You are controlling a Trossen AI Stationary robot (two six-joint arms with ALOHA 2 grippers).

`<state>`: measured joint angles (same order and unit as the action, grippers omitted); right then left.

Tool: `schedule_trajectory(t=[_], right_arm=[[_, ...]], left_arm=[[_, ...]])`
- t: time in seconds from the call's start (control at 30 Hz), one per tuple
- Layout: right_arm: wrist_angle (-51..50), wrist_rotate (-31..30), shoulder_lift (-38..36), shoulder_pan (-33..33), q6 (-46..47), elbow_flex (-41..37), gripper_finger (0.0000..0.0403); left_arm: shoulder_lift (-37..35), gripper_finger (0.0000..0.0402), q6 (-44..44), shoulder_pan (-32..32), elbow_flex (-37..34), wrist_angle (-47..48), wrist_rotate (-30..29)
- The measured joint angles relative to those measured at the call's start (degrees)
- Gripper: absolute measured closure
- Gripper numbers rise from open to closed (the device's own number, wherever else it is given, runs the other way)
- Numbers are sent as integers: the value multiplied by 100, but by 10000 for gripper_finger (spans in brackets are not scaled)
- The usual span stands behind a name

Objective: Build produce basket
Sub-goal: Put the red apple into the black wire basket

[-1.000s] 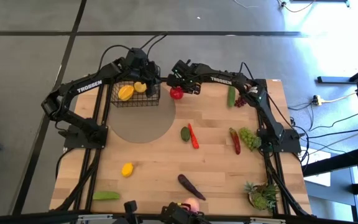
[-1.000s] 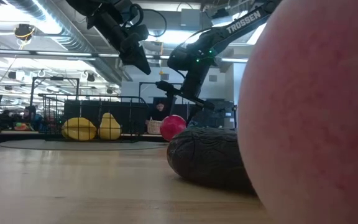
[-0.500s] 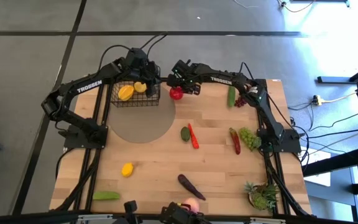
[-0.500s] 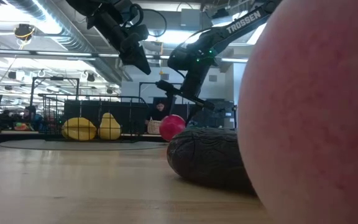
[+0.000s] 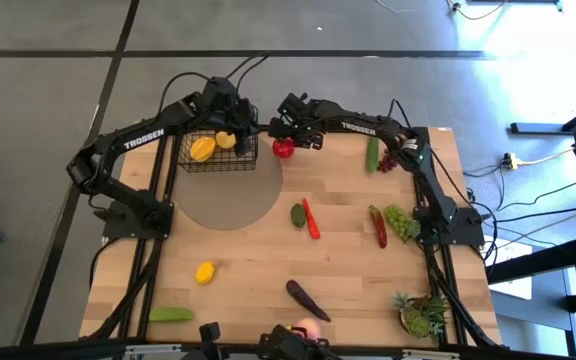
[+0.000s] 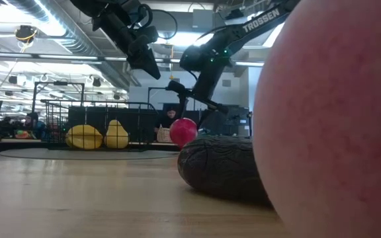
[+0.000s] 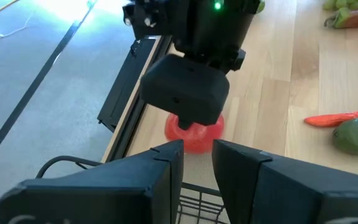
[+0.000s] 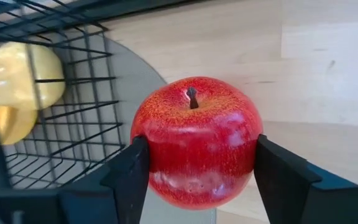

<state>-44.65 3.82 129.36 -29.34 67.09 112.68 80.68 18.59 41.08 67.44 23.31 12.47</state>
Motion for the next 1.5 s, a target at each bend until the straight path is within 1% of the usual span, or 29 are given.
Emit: schedule_trajectory(t=[0.13,0.33,0.53,0.73,0.87,1.03,1.23,1.33,1.4,1.5], right_arm=[[15,-8,-17,0,-15,0,171],[-1,-57,-17,26,-359,0,175],[12,-484,-17,109,-862,0,175],[69,-618,-17,166,-1365,0,175],[69,-859,-15,219,-1739,0,174],[96,-897,-13,219,-2091,0,174],[301,-893,-13,219,-2290,-2,174],[398,-890,-10,221,-2440,3,174],[361,-920,-16,221,-2577,60,174],[245,-1069,-84,221,-2840,320,174]], left_arm=[[0,327,0,0,0,1,0],[0,327,0,-2,0,2,0],[0,327,0,0,0,1,0],[0,327,0,-2,0,2,0],[0,327,1,-1,0,-7,0],[0,327,0,0,2,-36,0],[0,327,-38,0,2,-86,-16],[-3,327,-171,0,7,60,-17],[-65,327,-230,0,7,148,-28],[-341,327,-248,23,12,239,-141]])
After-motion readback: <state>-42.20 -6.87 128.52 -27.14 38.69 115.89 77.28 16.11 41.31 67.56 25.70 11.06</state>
